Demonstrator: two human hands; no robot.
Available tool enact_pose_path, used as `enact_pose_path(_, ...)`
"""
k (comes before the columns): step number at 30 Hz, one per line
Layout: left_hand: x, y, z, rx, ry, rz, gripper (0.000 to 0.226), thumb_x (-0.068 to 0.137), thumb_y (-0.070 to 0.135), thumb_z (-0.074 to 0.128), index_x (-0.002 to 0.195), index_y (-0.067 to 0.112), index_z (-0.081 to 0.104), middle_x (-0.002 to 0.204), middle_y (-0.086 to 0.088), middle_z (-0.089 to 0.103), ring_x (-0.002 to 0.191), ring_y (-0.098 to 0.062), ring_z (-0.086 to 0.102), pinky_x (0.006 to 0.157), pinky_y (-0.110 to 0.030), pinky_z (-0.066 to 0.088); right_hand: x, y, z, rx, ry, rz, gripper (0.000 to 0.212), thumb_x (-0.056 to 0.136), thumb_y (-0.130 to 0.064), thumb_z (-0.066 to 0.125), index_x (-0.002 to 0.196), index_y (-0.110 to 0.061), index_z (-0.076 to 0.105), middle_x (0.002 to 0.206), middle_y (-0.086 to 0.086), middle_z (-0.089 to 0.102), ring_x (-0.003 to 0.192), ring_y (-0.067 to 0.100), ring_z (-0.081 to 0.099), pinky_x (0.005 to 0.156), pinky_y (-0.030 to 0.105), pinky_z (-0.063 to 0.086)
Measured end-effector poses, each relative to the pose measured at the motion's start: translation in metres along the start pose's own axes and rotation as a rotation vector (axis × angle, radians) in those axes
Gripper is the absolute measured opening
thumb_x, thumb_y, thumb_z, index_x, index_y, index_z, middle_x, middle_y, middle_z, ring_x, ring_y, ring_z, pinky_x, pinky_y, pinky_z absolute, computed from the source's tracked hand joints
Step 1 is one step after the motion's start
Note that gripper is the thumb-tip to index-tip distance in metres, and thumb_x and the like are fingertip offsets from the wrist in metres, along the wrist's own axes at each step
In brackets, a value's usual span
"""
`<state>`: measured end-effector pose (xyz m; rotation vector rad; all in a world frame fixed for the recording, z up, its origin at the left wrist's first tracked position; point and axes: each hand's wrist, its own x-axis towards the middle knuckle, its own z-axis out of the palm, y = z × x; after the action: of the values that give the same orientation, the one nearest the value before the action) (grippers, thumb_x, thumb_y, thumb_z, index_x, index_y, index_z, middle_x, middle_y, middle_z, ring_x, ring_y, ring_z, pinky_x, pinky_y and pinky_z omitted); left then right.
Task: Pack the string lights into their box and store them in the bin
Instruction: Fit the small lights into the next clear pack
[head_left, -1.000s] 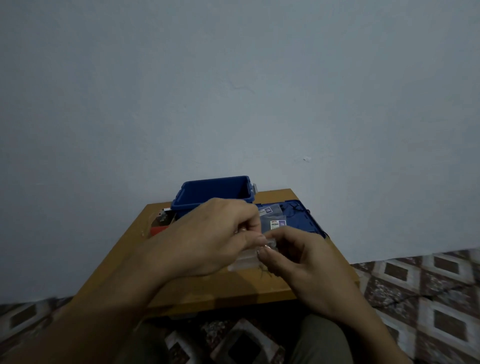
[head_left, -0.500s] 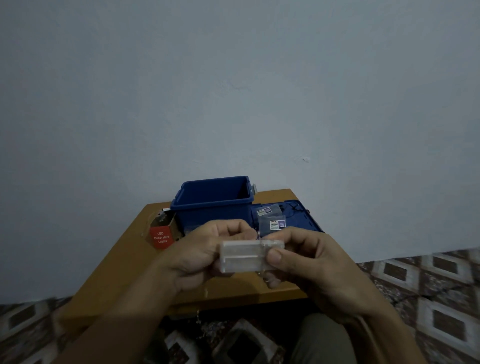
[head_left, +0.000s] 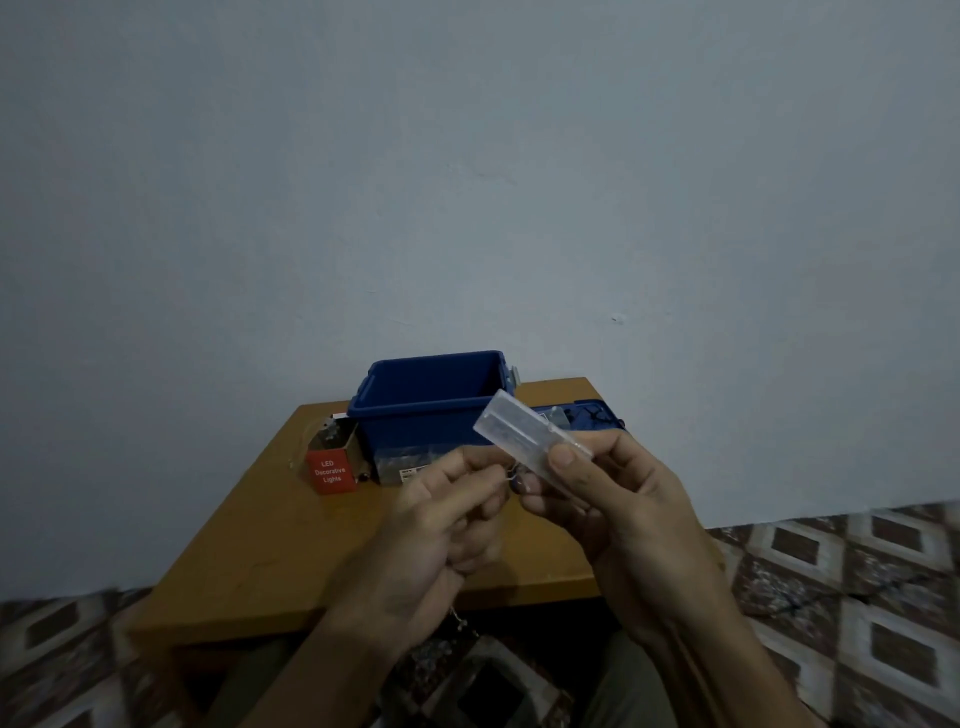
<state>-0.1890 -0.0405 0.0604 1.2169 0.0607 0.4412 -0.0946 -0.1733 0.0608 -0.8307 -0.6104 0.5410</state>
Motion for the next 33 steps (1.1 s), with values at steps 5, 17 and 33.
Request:
enact_pose_path(5,-0.004,0.009,0.008,0.233,0.083,0.065,0.013,0.083,0.032,0.067,0.074,0.025,0.073,0.054,0.001,0.029,0.041,-0.009,0.019,0.039,-0.021,0.018,-0.001,-0.001,0.001,-0.016,0.025,-0.01,0.025,0.081,-0.01,0.07,0.1,0.003,0.062,0.086,0.017,0.072,0.075,0.026,0.071,0.067,0.031,0.061)
enact_pose_path(17,-0.006,0.011,0.016,0.557,0.162,0.243,0.024,0.091,0.022,0.064,0.092,0.003,0.078,0.041,0.016,0.053,0.039,0.005,0.049,0.045,-0.006,0.035,0.001,0.01,-0.001,-0.295,0.093,-0.144,0.028,0.077,-0.03,0.074,0.098,-0.011,0.071,0.09,0.011,0.071,0.079,0.022,0.067,0.071,0.029,0.056)
enact_pose_path(33,-0.007,0.018,0.013,0.877,0.133,0.205,0.023,0.089,0.039,0.066,0.09,0.021,0.081,0.085,0.005,0.077,0.084,-0.013,0.072,0.078,-0.045,0.057,-0.001,0.002,-0.008,-0.568,-0.015,-0.189,0.022,0.092,-0.024,0.067,0.112,-0.03,0.072,0.072,-0.008,0.065,0.068,0.01,0.063,0.063,0.019,0.053)
